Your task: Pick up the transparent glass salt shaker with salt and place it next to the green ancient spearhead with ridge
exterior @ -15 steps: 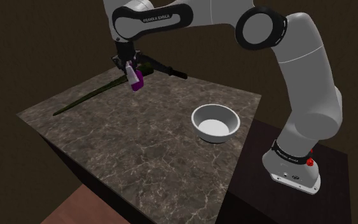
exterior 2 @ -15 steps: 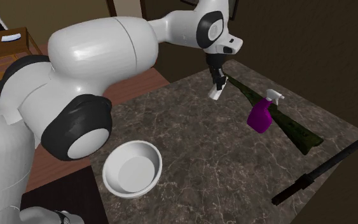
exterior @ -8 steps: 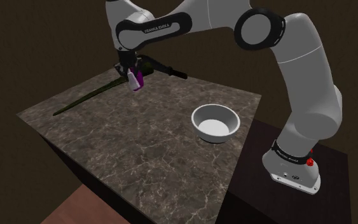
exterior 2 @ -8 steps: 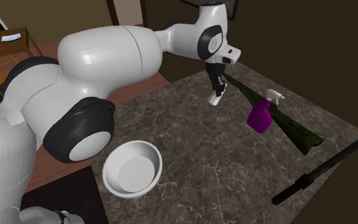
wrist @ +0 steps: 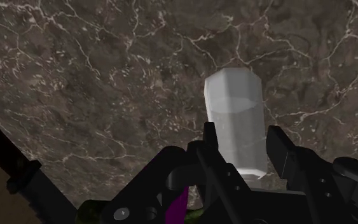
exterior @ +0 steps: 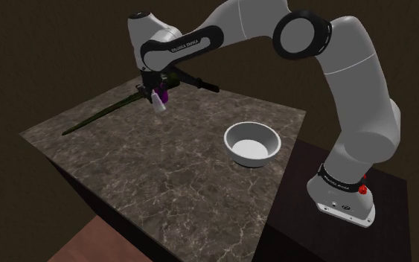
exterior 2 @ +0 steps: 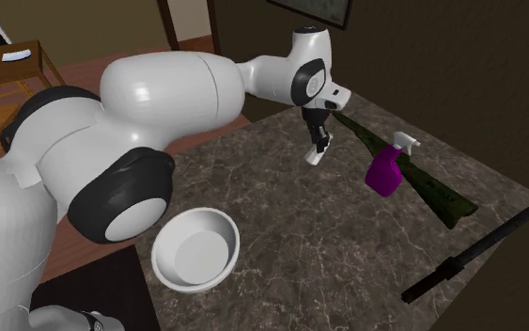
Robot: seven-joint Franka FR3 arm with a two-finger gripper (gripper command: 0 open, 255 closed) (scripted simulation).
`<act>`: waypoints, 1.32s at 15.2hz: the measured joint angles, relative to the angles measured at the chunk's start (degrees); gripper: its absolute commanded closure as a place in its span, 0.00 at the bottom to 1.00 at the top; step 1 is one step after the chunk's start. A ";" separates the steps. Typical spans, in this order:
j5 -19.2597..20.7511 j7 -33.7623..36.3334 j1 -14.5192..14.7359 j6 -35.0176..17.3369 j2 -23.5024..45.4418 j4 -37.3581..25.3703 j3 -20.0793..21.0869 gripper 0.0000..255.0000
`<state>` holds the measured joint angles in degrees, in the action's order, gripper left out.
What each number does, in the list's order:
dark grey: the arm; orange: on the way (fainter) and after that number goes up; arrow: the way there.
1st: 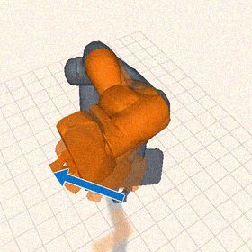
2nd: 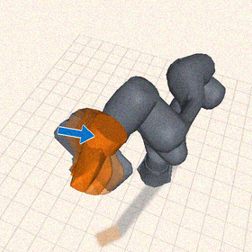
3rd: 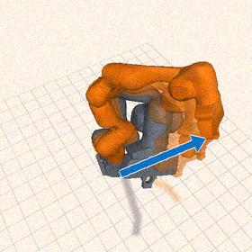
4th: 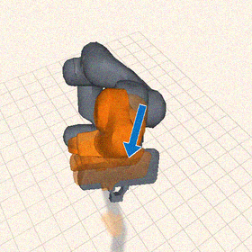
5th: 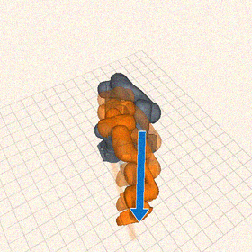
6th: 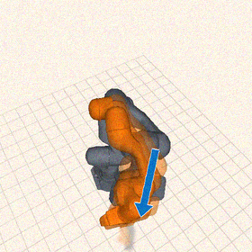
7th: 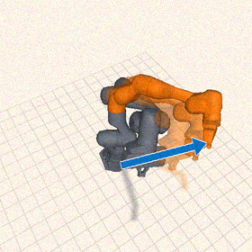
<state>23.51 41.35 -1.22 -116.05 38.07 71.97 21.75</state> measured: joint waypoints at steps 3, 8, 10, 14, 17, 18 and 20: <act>0.33 0.52 -0.20 -1.99 0.24 1.83 -0.18 1.00; 1.11 1.43 -0.12 -5.00 1.63 3.57 -0.65 1.00; 1.42 1.84 -0.04 -6.13 2.12 4.28 -0.83 1.00; 2.02 2.35 -0.14 -8.42 3.21 5.54 -1.26 1.00; 2.36 2.71 -0.01 -9.45 3.94 5.88 -1.50 1.00; 2.39 2.74 0.01 -9.53 4.01 5.89 -1.52 1.00; 2.42 2.77 0.01 -9.61 4.02 5.95 -1.53 1.00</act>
<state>25.93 44.13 -1.22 -125.66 42.09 77.92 20.22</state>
